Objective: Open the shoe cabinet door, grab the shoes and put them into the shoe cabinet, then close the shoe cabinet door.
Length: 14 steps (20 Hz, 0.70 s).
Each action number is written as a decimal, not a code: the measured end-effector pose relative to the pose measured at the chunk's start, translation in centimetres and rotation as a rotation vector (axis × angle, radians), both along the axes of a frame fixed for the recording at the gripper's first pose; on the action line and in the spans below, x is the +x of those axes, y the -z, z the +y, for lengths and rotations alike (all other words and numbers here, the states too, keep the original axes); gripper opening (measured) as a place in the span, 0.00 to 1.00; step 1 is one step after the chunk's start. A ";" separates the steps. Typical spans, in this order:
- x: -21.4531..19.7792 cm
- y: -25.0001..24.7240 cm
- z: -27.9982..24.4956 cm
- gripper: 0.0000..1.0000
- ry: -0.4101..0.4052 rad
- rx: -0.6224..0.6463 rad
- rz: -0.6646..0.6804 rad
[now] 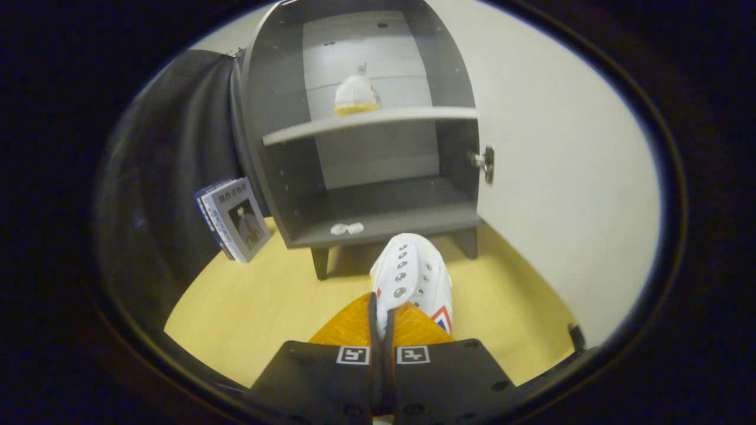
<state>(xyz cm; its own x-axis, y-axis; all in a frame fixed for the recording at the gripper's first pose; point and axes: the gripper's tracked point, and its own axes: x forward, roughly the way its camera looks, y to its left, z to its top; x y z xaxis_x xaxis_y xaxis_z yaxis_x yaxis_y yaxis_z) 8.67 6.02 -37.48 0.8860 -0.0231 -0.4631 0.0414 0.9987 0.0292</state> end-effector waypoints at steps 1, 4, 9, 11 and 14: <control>0.7 -2.8 0.1 0.03 0.002 -0.024 -0.033; 2.7 -10.5 0.8 0.02 -0.004 -0.091 -0.111; 8.6 -16.0 0.0 0.02 -0.018 -0.145 -0.101; 11.3 -16.6 -0.8 0.02 -0.031 -0.154 -0.100; 15.0 -16.1 -1.9 0.02 -0.049 -0.169 -0.074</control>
<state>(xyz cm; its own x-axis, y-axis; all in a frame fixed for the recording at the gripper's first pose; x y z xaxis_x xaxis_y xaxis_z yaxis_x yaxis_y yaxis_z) 23.72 4.14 -21.42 0.9195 -0.0509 -0.3899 -0.0038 0.9904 -0.1381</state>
